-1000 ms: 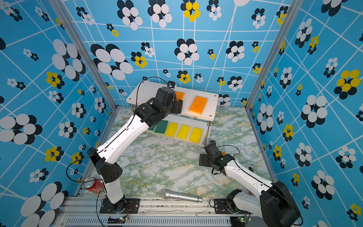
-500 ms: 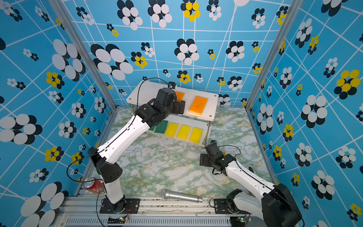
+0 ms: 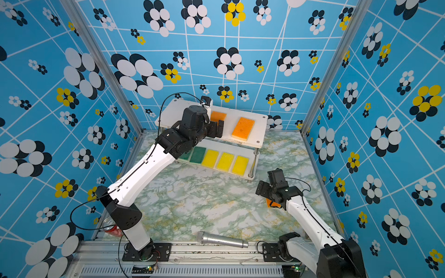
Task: Place and organize the cleaning sponges onto the shelf
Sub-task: 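Open the left gripper and release the orange sponge on the shelf top, then grasp the last orange sponge with the right gripper while the left gripper withdraws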
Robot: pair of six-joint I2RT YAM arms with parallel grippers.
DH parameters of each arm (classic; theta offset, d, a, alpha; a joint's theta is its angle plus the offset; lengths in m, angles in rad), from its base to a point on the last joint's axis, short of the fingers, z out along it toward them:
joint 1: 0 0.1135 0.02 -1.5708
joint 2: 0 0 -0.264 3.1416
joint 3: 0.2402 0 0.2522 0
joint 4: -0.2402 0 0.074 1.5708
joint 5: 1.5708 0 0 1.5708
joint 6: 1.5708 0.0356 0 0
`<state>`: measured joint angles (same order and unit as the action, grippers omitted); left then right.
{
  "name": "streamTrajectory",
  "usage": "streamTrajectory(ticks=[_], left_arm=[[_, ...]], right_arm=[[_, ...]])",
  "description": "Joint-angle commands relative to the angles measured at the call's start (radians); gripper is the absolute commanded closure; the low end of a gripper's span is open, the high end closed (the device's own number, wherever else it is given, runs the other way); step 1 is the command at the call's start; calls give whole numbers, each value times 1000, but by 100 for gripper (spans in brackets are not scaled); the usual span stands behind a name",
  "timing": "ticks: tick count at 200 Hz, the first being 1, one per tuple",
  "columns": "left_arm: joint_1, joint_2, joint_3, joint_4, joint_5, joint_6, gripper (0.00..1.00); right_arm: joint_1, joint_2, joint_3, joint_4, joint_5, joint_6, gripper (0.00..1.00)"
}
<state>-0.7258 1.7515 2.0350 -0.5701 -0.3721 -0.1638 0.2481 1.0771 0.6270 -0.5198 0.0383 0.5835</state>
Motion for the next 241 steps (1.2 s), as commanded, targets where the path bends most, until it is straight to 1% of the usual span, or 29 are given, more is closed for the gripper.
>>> streamTrajectory(ticks=[1, 35, 59, 85, 101, 114, 142, 171, 187, 206, 231, 241], left_arm=[[3, -48, -30, 22, 22, 17, 1], [-9, -130, -108, 61, 24, 17, 1], [-17, -213, -205, 89, 24, 18, 1], [-20, -343, -370, 146, 28, 12, 1], [-21, -441, -510, 205, 57, 6, 1], [-21, -512, -605, 220, 52, -18, 1], [-22, -621, -745, 185, 32, -49, 1], [-20, -696, -836, 161, 10, -83, 1], [-21, -727, -873, 150, -7, -97, 1], [-21, -753, -910, 146, -24, -110, 1], [-20, -773, -949, 143, -35, -124, 1], [-18, -772, -960, 139, -36, -130, 1]], right_arm=[[-22, 29, 24, -46, -18, 34, 6], [-38, 78, 10, -40, -2, 39, 6], [-38, 111, -9, -37, -5, 32, 7], [-36, 109, -40, -27, -50, 32, 8], [-31, 101, -62, -12, -81, 32, 9], [-17, 108, -68, 0, -101, 40, 10], [74, 167, -77, 70, -123, 75, 10], [203, 278, -44, 132, -123, 121, 10], [277, 338, 3, 134, -121, 116, 10], [329, 387, 55, 145, -139, 91, 10], [359, 443, 97, 193, -237, 47, 11], [374, 460, 115, 213, -294, 20, 11]])
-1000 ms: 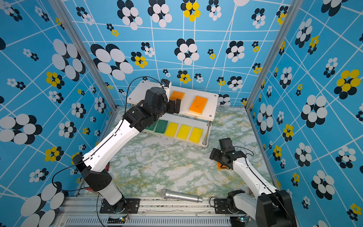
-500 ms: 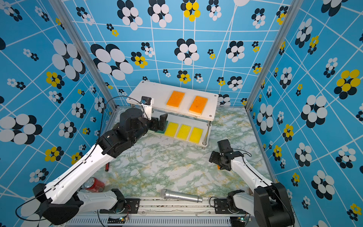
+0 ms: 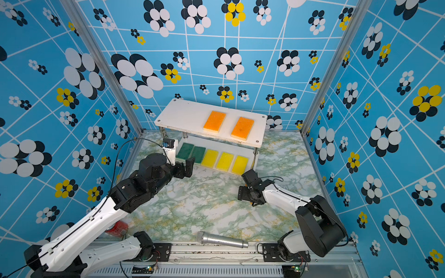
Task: Place and organize the cleaning sponges onto the shelf
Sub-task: 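Grasp the last orange sponge with the right gripper while the left gripper withdraws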
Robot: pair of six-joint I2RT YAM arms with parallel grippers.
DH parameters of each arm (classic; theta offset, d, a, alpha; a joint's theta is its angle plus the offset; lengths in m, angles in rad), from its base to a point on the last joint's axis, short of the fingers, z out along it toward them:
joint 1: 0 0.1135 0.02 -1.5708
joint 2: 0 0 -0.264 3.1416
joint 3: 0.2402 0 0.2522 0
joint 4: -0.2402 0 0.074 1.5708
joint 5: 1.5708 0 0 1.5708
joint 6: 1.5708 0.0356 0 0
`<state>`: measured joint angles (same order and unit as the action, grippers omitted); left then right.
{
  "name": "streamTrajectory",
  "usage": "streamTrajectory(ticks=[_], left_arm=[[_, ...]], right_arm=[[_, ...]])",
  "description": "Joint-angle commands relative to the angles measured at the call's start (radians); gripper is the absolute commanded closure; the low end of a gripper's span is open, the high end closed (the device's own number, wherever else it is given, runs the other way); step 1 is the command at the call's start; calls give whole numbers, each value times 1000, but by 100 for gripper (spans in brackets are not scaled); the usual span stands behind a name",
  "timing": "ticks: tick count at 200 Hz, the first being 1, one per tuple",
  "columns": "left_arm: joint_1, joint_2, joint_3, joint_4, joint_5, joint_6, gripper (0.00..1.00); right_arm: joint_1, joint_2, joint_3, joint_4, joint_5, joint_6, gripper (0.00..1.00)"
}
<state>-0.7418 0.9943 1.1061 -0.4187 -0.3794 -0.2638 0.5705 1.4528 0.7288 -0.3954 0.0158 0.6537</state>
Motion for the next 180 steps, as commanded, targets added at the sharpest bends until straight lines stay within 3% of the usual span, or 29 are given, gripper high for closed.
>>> streamTrajectory(ticks=[1, 22, 52, 98, 138, 180], left_arm=[[-2, -14, -31, -13, -29, -30, 1], [0, -10, -55, -8, -26, -43, 1], [0, 5, -68, -9, -18, -54, 1], [2, 14, -95, 15, -3, -55, 1], [1, 36, -164, 16, 11, -111, 1], [-3, 26, -256, 37, 51, -194, 1]], right_arm=[[53, 86, 14, 88, -276, -53, 11], [85, 92, 42, 118, -343, -89, 11], [89, 53, 44, 66, -265, -77, 10], [89, -43, -5, 58, -291, -115, 10], [87, -235, -40, -25, -193, -191, 8], [79, -359, -113, -12, -110, -184, 6]])
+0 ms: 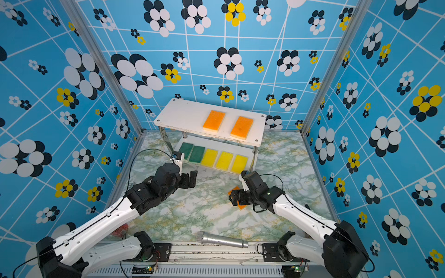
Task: Place and organize the cleaning sponges onto the shelf
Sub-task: 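Grasp the last orange sponge with the right gripper while the left gripper withdraws, then set the orange sponge down on the table toward the left gripper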
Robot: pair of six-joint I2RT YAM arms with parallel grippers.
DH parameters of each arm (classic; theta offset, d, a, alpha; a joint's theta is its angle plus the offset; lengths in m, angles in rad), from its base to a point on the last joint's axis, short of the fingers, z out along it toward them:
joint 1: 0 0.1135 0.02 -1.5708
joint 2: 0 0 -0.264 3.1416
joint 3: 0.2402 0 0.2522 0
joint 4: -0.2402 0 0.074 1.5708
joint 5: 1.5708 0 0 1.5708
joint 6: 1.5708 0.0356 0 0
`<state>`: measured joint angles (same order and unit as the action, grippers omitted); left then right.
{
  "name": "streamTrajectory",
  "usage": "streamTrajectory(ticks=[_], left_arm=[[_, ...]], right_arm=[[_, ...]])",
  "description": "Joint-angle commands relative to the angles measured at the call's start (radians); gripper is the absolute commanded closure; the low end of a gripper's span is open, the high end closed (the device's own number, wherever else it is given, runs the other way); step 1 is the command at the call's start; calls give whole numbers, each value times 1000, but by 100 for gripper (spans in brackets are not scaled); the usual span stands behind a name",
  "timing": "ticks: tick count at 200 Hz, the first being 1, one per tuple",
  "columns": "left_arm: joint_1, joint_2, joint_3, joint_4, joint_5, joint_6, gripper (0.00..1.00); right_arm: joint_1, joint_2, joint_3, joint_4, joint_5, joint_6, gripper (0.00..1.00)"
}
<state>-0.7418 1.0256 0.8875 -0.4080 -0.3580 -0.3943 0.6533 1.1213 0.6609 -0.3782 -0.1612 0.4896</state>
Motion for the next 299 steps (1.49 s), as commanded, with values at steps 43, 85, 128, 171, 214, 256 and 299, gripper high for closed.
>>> streamTrajectory(ticks=[43, 85, 128, 171, 214, 256, 299], left_arm=[[-10, -7, -81, 14, 43, -100, 1], [-15, 21, -123, 41, 88, -138, 1], [-21, 56, -133, 47, 110, -156, 1], [-25, 58, -140, 39, 107, -163, 1], [-24, 73, -139, 46, 117, -158, 1], [-25, 77, -148, 44, 127, -164, 1], [-26, 70, -163, 44, 128, -171, 1]], right_arm=[[-21, -33, -47, -141, 382, 60, 6], [-43, -41, -158, 98, 298, 29, 6], [-44, 19, -148, 99, 320, 27, 7], [-48, -57, -67, -148, 575, 138, 7], [-47, -19, -40, -267, 646, 196, 7], [-38, 86, -32, -256, 613, 221, 8], [23, 215, 21, -254, 601, 185, 9]])
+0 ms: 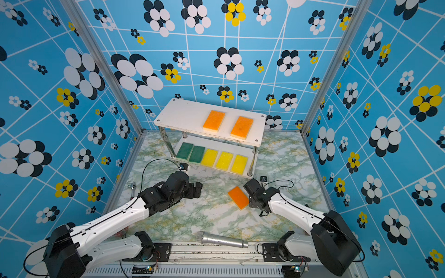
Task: Place and organize the cleaning sponges onto the shelf
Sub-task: 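Set the orange sponge down on the table toward the left gripper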
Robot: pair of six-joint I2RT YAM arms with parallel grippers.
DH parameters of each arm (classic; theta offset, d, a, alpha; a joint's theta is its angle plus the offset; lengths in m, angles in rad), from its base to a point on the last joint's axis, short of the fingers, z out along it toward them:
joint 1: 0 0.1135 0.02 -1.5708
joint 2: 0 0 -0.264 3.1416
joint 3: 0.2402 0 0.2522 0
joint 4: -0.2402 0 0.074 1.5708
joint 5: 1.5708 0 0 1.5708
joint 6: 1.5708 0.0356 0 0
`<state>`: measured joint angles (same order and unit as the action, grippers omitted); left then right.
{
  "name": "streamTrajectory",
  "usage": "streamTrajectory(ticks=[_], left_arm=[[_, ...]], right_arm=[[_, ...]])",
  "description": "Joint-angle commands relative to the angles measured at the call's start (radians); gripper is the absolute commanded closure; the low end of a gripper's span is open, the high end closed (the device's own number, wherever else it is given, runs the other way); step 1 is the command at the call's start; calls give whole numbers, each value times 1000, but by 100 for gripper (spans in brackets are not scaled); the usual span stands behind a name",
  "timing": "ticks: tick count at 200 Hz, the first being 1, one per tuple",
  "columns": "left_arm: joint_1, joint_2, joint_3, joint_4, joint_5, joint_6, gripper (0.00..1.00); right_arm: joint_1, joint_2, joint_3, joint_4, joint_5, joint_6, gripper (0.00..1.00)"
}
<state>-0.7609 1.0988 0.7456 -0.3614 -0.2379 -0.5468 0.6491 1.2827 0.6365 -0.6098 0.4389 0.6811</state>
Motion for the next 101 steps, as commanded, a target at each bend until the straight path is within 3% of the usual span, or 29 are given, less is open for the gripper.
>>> streamTrajectory(ticks=[1, 46, 75, 101], left_arm=[[-6, -3, -22, -2, 8, -18, 1], [-6, -1, -38, -9, 8, -25, 1], [-7, -1, -46, -13, 4, -29, 1], [-5, 3, -57, -14, 2, -34, 1]], right_arm=[[28, 57, 46, -21, 0, -8, 9], [92, 150, 90, 42, -85, -58, 11], [119, 227, 128, 113, -267, -139, 13], [155, 281, 171, 170, -354, -169, 14]])
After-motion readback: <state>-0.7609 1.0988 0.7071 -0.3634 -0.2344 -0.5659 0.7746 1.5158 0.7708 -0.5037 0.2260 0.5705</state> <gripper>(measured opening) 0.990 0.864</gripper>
